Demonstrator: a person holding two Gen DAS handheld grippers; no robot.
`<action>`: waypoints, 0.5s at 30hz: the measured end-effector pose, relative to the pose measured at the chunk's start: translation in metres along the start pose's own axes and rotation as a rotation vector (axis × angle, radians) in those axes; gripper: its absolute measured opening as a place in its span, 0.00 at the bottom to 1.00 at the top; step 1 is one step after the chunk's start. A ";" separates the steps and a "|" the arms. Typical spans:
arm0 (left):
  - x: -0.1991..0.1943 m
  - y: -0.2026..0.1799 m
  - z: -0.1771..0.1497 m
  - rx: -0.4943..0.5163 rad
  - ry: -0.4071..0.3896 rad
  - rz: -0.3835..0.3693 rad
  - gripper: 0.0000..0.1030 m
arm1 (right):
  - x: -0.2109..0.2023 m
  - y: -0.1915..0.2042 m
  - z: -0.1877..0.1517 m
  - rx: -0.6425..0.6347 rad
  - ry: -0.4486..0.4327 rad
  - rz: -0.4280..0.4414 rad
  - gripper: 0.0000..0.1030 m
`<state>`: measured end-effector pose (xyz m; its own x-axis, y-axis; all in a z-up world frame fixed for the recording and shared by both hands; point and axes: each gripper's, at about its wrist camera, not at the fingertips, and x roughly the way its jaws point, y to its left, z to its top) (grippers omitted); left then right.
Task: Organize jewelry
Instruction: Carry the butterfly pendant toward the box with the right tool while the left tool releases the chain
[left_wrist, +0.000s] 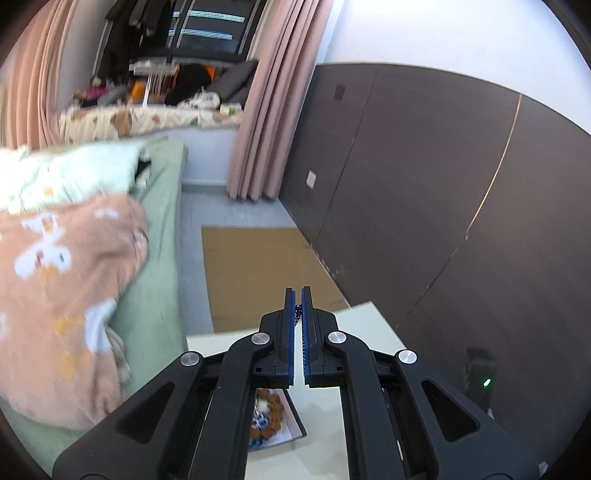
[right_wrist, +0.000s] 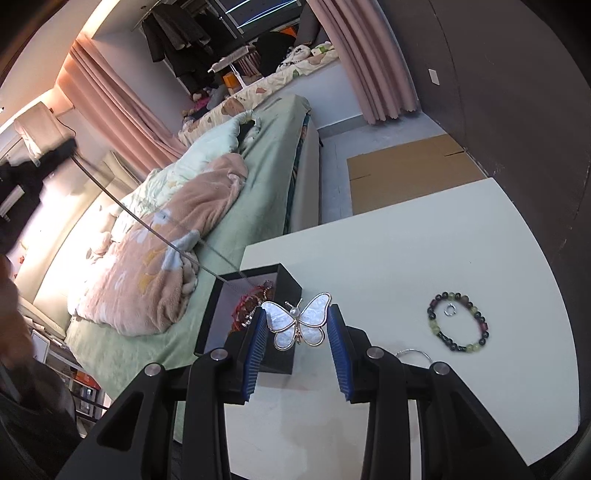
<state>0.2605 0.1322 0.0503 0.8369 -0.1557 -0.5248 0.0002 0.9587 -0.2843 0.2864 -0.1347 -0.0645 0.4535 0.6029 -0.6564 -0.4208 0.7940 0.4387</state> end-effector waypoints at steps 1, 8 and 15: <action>0.006 0.003 -0.006 -0.009 0.013 -0.005 0.04 | 0.000 0.001 0.001 0.003 -0.003 0.003 0.32; 0.050 0.022 -0.046 -0.065 0.138 -0.008 0.14 | 0.007 0.006 0.003 0.016 -0.011 0.017 0.32; 0.046 0.061 -0.087 -0.171 0.158 0.063 0.76 | 0.021 0.019 0.008 0.014 0.002 0.037 0.32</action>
<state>0.2516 0.1632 -0.0615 0.7364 -0.1454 -0.6608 -0.1530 0.9156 -0.3719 0.2945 -0.1066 -0.0651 0.4363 0.6320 -0.6404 -0.4260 0.7720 0.4717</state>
